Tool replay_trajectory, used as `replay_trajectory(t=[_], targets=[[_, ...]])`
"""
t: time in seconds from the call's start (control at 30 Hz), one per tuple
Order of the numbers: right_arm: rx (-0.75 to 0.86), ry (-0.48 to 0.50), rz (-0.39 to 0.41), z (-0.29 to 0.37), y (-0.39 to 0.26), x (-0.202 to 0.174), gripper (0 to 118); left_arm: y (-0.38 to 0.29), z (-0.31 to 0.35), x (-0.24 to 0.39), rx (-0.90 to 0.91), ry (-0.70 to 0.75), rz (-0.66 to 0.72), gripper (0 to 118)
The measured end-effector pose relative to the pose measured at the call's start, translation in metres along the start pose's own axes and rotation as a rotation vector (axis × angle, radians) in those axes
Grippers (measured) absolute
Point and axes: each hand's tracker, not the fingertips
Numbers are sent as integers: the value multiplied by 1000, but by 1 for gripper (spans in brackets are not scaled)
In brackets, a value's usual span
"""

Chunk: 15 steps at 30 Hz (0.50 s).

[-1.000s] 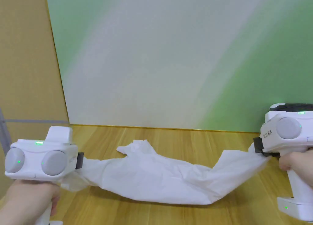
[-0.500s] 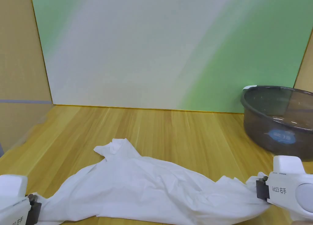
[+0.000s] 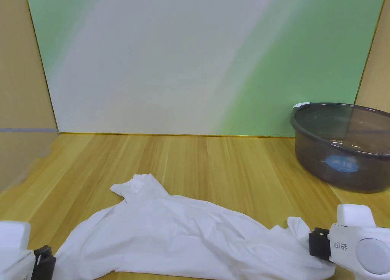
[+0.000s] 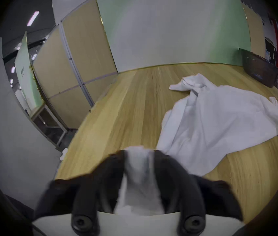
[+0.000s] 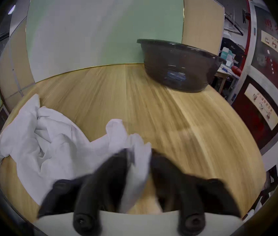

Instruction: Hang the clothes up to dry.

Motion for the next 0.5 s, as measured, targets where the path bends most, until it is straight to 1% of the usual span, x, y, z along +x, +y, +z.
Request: replay_trajectory(t=[0.07,0.1,0.13,0.2,0.3,0.33,0.37,0.4,0.43,0.47,0.5], targets=[[51,-33,-5,10,3,0,72,12,21,5,57,-21,37,55],[78,-38,-18,18,5,0,90,19,29,8,74,-44,48,65],[85,-40,-27,26,6,-1,98,25,34,11,87,-65,58,66],[112,-37,-51,43,5,-3,98,34,37,16,109,-91,85,67],[119,-31,-76,57,-6,-6,98,38,40,34,136,-130,80,67],[114,-15,-73,57,-12,-7,98,37,38,40,137,-141,72,67],[119,13,-74,58,-18,-7,96,37,37,44,135,-154,70,61],[130,42,-80,57,-23,-7,84,36,34,48,136,-155,76,45],[124,30,-84,54,-27,-8,41,37,30,50,131,-164,120,0],[121,29,-87,50,-33,-11,1,38,28,52,123,-175,118,0],[112,12,-78,48,-37,-11,0,40,28,53,120,-190,119,0]])
